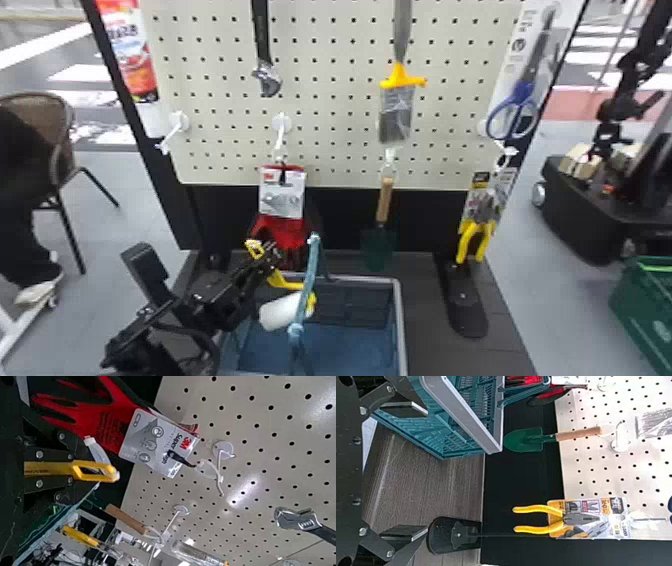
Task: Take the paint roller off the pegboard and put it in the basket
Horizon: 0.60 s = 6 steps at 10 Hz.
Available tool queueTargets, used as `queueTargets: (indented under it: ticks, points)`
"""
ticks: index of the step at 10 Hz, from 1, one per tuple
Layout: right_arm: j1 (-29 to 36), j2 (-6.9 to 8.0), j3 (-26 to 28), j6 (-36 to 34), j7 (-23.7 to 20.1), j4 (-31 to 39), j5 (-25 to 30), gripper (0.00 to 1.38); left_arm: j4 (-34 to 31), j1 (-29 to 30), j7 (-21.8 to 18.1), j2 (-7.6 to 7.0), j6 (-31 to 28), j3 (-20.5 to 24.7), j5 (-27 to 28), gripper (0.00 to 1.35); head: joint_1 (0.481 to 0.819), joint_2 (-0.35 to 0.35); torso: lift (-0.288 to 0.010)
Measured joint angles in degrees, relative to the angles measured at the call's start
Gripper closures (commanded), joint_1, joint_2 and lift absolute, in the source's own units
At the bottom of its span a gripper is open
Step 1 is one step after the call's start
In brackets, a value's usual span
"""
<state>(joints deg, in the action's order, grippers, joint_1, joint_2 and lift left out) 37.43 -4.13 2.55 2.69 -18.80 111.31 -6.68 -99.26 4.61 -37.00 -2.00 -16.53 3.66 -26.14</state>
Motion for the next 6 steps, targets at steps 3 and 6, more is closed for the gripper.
queueTargets:
  ticks: [3,6]
  points:
    - [-0.2,-0.07,0.0,-0.1,-0.3,-0.1,0.0,0.25,0.3,-0.3,0.0,0.06,1.5,0.0,0.8,0.48,0.549,0.0,-0.1]
    - [-0.2,-0.09,0.0,-0.1,-0.4,-0.2,-0.1,0.25,0.3,-0.3,-0.1,-0.01,2.1,0.0,1.1,0.48,0.549,0.0,-0.1]
